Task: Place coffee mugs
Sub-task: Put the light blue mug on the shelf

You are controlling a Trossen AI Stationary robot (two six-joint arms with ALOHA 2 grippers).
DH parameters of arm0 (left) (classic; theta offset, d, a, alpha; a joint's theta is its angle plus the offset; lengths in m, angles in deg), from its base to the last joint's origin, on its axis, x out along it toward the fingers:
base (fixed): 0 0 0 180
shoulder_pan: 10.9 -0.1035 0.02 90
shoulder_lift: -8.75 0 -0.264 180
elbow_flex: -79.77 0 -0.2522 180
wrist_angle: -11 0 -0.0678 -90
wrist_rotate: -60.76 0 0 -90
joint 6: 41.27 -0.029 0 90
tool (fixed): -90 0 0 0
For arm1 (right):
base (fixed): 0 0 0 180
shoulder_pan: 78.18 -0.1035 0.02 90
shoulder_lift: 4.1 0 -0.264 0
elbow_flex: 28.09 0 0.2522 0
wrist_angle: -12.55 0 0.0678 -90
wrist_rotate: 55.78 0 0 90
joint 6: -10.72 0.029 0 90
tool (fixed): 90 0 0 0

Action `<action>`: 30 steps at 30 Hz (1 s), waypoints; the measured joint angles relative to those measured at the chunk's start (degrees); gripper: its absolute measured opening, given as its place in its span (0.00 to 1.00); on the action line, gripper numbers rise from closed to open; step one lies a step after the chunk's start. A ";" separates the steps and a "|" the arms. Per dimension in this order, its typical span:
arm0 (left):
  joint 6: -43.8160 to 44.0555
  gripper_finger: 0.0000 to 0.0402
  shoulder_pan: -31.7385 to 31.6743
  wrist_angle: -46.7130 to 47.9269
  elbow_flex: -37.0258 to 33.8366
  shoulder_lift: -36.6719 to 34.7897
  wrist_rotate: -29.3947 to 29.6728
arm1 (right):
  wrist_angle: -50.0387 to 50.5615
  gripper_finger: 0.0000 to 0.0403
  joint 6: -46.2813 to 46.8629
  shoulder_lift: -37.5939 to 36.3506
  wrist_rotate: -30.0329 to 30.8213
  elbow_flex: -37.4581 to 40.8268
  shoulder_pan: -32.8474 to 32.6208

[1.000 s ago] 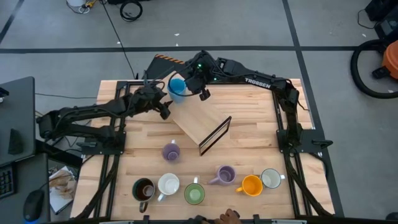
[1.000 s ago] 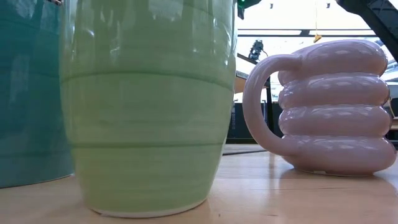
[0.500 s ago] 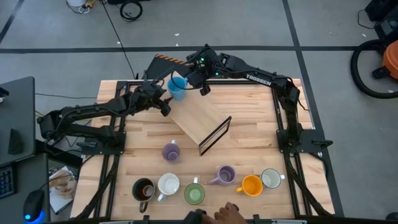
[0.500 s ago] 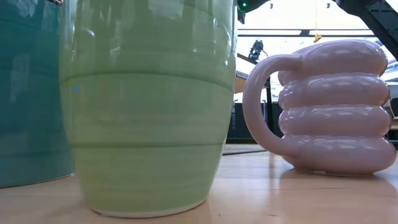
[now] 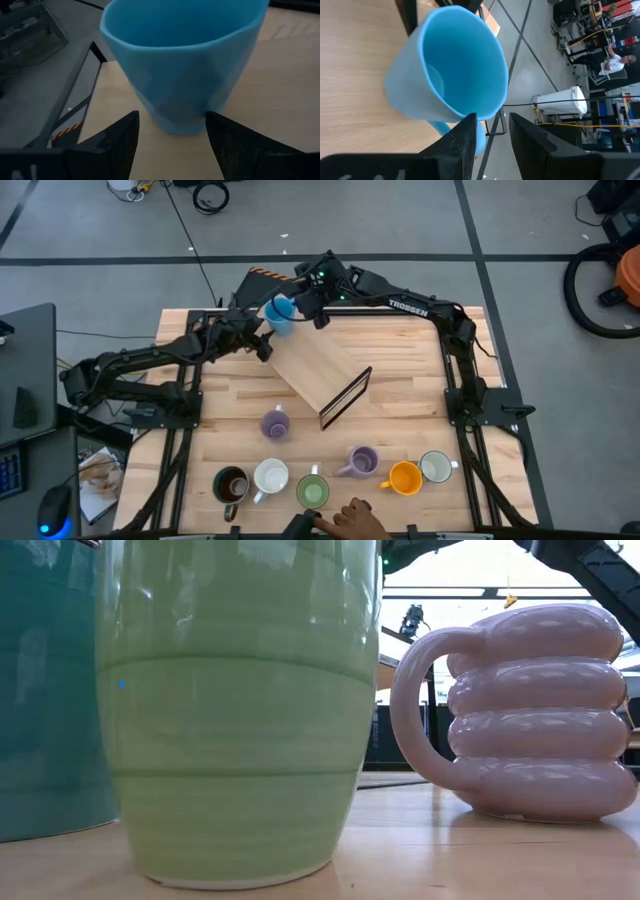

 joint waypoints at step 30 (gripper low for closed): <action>-2.50 0.59 -3.81 -1.11 0.00 0.04 0.20 | 2.93 0.31 2.97 0.04 1.44 0.32 2.40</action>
